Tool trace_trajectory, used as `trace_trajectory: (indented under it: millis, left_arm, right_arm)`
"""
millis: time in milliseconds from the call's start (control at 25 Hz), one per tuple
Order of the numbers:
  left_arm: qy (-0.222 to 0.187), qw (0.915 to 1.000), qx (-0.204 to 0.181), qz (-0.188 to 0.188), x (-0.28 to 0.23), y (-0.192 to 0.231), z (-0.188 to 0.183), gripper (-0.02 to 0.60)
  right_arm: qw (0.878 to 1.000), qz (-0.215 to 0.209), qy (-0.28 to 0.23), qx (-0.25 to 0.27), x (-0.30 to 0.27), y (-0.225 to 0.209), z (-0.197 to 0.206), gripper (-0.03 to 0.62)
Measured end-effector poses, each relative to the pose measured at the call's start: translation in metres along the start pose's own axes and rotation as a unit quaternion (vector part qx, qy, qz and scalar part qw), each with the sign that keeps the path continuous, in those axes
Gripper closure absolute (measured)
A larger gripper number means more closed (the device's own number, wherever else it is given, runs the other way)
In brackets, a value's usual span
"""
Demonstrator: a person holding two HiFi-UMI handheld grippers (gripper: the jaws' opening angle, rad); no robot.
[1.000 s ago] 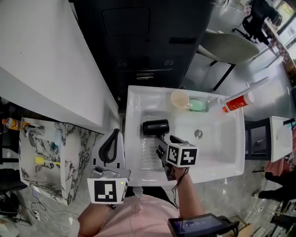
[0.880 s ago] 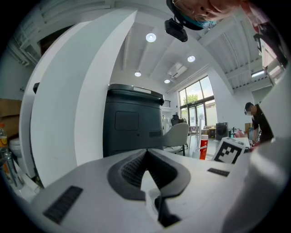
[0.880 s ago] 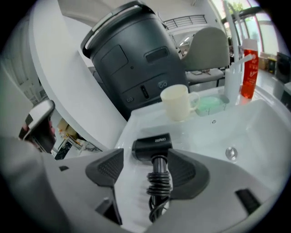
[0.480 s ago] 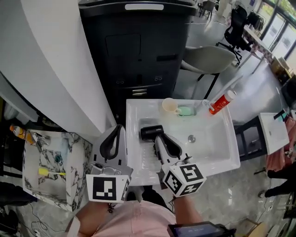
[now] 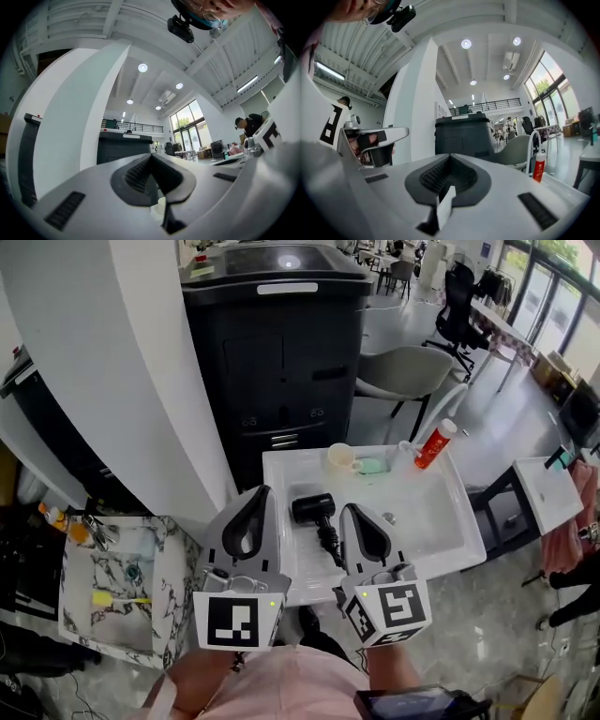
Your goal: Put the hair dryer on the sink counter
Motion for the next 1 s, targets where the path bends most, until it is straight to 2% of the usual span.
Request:
trace_trajectory:
  millis: [320, 1000]
  left_arm:
    - [-0.004, 0.9999, 0.011, 0.010, 0.017, -0.009, -0.006, 0.572]
    - [-0.002, 0.9997, 0.015, 0.017, 0.020, -0.016, -0.002, 0.572]
  right_arm:
    - [0.999, 0.020, -0.017, 0.018, 0.020, 0.007, -0.010, 0.597]
    - [0.999, 0.023, -0.019, 0.016, 0.025, 0.007, -0.011, 0.597]
Point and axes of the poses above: the fingertips, and each gripper's own axes: x backward along the fingers, y to its left, z out of its underside, the point moved 6 cm from there along x, backward along the fingers, and after that the axes turned 6 degrees about x, right-handed, at the moved point
